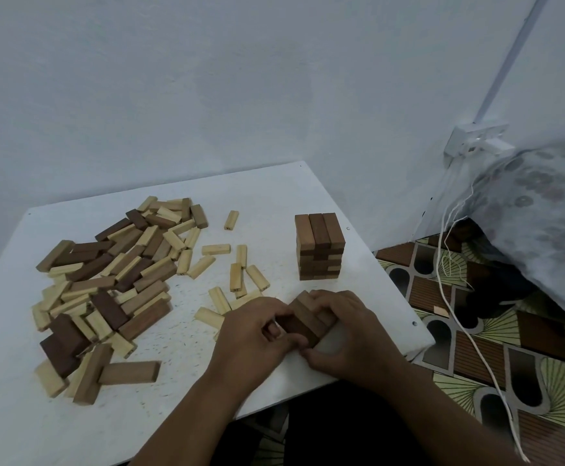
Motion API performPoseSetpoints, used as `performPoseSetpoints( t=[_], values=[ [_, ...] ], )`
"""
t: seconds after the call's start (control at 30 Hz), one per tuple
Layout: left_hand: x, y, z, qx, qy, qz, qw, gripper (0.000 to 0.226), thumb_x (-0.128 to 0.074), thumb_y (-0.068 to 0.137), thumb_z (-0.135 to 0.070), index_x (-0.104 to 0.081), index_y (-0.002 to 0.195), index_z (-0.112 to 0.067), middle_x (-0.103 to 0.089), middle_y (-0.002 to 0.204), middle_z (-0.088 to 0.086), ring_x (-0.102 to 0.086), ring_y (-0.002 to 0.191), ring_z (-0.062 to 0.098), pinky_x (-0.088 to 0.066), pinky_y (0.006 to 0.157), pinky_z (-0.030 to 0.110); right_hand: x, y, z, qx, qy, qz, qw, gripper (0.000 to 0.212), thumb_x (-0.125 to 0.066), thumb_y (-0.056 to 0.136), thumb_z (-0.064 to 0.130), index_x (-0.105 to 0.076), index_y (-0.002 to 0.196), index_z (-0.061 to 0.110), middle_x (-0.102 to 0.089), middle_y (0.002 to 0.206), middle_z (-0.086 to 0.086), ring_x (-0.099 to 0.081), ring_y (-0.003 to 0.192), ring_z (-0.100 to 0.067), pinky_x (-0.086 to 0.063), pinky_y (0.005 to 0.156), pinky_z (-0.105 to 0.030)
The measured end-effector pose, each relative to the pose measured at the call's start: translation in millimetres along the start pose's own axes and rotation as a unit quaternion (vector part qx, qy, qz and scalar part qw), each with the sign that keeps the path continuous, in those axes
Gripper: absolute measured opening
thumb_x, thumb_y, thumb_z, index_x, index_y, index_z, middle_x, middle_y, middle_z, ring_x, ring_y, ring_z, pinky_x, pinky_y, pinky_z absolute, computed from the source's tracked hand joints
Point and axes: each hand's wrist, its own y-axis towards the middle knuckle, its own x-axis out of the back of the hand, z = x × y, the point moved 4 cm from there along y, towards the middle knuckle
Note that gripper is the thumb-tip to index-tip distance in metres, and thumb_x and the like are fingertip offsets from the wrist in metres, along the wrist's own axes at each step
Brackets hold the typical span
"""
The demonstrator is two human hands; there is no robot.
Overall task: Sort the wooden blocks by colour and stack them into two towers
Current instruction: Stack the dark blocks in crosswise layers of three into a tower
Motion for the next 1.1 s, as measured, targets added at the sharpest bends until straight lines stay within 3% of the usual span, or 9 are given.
performPoseSetpoints(
  t=[0.13, 0.27, 0.37, 0.5, 0.67, 0.77, 0.93, 1.0, 1.1],
  values=[
    [1, -2, 2, -0.063, 0.031, -0.015, 0.997, 0.019, -0.081, 0.073, -0.030, -0.071, 0.088, -0.025, -0.064, 0.081, -0.012, -0.059, 0.068, 0.009, -0.051, 0.060, 0.031, 2, 0, -1, -0.010, 0.029, -0.005, 1.000, 0.049, -0.079, 0.064, 0.042, -0.045, 0.099, 0.039, -0.054, 0.123, 0.019, -0.049, 0.114, 0.002, -0.043, 0.088, -0.011],
    [1, 0, -1, -0.126, 0.076, -0.021, 0.989, 0.012, -0.077, 0.079, -0.019, -0.067, 0.086, -0.021, -0.062, 0.081, -0.010, -0.055, 0.073, 0.009, -0.049, 0.062, 0.034, 3, 0, -1, -0.016, 0.036, -0.002, 0.999, 0.047, -0.077, 0.064, 0.041, -0.042, 0.096, 0.043, -0.053, 0.123, 0.022, -0.048, 0.117, 0.003, -0.042, 0.091, -0.008],
    [-2, -1, 0, -0.132, 0.102, -0.008, 0.986, 0.024, -0.073, 0.077, -0.018, -0.065, 0.100, -0.019, -0.061, 0.099, -0.007, -0.055, 0.092, 0.013, -0.047, 0.080, 0.032, 2, 0, -3, -0.014, 0.035, -0.001, 0.999, 0.047, -0.076, 0.065, 0.039, -0.041, 0.097, 0.044, -0.048, 0.122, 0.031, -0.048, 0.117, 0.006, -0.041, 0.092, -0.008],
    [-3, -5, 0, -0.091, 0.080, 0.047, 0.991, 0.059, -0.066, 0.072, -0.021, -0.050, 0.129, -0.025, -0.050, 0.127, -0.011, -0.042, 0.123, 0.009, -0.029, 0.105, 0.018, 1, 1, -6, -0.018, 0.037, 0.010, 0.999, 0.048, -0.077, 0.064, 0.035, -0.042, 0.097, 0.040, -0.043, 0.119, 0.040, -0.044, 0.115, 0.013, -0.041, 0.090, -0.004],
    [-7, -9, -1, -0.075, 0.177, 0.078, 0.978, 0.069, -0.052, 0.074, -0.033, -0.036, 0.141, -0.030, -0.039, 0.139, -0.017, -0.018, 0.143, 0.002, 0.003, 0.120, 0.032, 2, 0, -4, -0.013, 0.050, 0.013, 0.999, 0.047, -0.075, 0.064, 0.034, -0.042, 0.098, 0.037, -0.043, 0.122, 0.038, -0.044, 0.118, 0.011, -0.040, 0.091, -0.003],
    [-10, -9, -1, -0.081, 0.215, 0.090, 0.969, 0.066, -0.048, 0.078, -0.031, -0.033, 0.143, -0.030, -0.041, 0.143, -0.013, -0.016, 0.146, 0.005, 0.002, 0.121, 0.041, 3, 0, -2, -0.001, 0.056, 0.007, 0.998, 0.046, -0.075, 0.065, 0.030, -0.044, 0.099, 0.033, -0.045, 0.123, 0.034, -0.045, 0.118, 0.009, -0.039, 0.093, -0.005],
    [-9, -9, -2, -0.069, 0.207, 0.087, 0.972, 0.065, -0.045, 0.077, -0.035, -0.033, 0.141, -0.031, -0.045, 0.137, -0.016, -0.028, 0.140, 0.004, -0.003, 0.119, 0.040, 4, -1, -6, -0.004, 0.052, 0.012, 0.999, 0.050, -0.078, 0.067, 0.025, -0.047, 0.106, 0.028, -0.048, 0.128, 0.024, -0.045, 0.123, 0.006, -0.038, 0.100, -0.009],
    [-8, -9, -2, -0.066, 0.199, 0.087, 0.974, 0.066, -0.046, 0.077, -0.035, -0.031, 0.141, -0.030, -0.045, 0.137, -0.016, -0.032, 0.137, 0.003, -0.002, 0.119, 0.039, 6, -2, -8, -0.013, 0.035, 0.015, 0.999, 0.056, -0.077, 0.069, 0.030, -0.044, 0.113, 0.031, -0.046, 0.131, 0.022, -0.039, 0.124, 0.011, -0.032, 0.101, -0.005],
    [-6, -10, -4, -0.067, 0.191, 0.082, 0.976, 0.068, -0.048, 0.077, -0.033, -0.030, 0.143, -0.030, -0.043, 0.141, -0.015, -0.031, 0.139, 0.003, 0.004, 0.120, 0.038, 9, -8, -10, -0.047, 0.005, 0.022, 0.999, 0.064, -0.078, 0.071, 0.035, -0.034, 0.116, 0.043, -0.032, 0.122, 0.037, -0.028, 0.117, 0.026, -0.025, 0.088, 0.008]
  ],
)
